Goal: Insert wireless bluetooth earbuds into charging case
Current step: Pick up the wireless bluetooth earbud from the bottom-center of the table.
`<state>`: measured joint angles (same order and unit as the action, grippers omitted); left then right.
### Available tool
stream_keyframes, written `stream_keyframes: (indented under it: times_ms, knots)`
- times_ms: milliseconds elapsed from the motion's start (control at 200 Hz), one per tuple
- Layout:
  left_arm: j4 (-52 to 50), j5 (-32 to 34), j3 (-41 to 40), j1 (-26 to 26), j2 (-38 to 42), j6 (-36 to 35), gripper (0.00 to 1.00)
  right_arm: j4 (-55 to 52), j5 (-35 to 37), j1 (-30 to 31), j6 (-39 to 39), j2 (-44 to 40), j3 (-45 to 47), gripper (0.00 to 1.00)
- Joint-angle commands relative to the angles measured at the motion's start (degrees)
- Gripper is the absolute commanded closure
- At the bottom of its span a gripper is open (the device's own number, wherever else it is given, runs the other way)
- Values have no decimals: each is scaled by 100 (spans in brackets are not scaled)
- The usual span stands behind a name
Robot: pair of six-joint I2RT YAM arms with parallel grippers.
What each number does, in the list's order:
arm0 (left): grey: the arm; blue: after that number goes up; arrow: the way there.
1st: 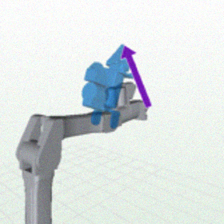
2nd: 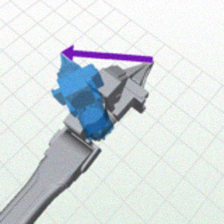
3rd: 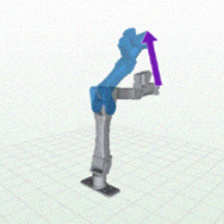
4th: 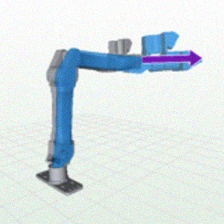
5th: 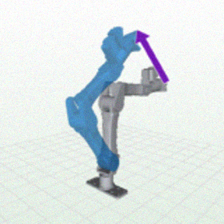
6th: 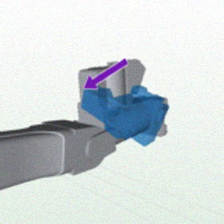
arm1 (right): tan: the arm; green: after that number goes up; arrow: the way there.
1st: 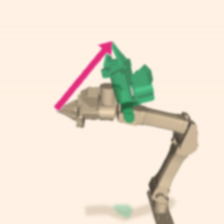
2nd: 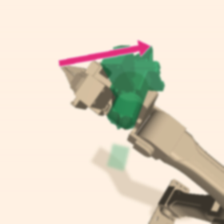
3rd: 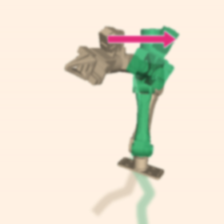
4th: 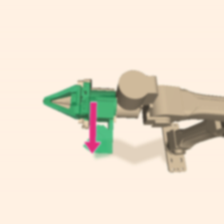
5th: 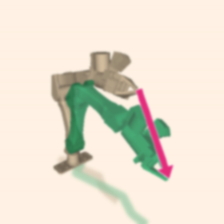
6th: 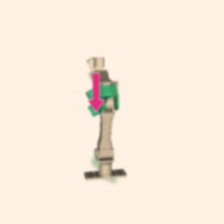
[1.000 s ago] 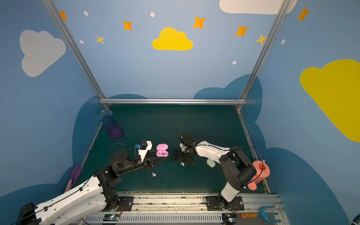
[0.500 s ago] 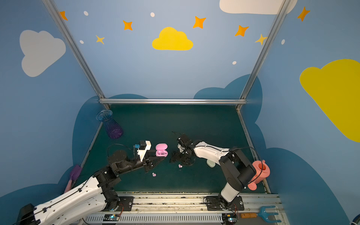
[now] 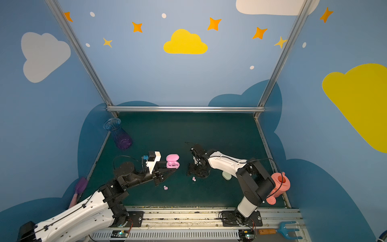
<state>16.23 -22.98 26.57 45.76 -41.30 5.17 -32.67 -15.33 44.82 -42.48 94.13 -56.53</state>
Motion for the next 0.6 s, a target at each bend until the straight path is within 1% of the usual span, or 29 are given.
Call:
stream_keyframes:
  times_ms: [0, 95, 250, 476, 596]
  knots:
    - [27, 23, -87, -16, 69, 72, 89, -428, 430, 109, -174, 24, -251, 44]
    - [42, 22, -108, -8, 94, 76, 89, -577, 603, 180, -259, 85, -321, 51]
    - [35, 22, -134, -8, 184, 125, 89, -733, 817, 258, -348, 202, -434, 59]
    - [-45, 31, -186, -7, 433, 195, 89, -926, 873, 326, -358, 542, -708, 61]
    - [-46, 33, -244, 1, 526, 225, 89, -904, 865, 335, -434, 678, -740, 64]
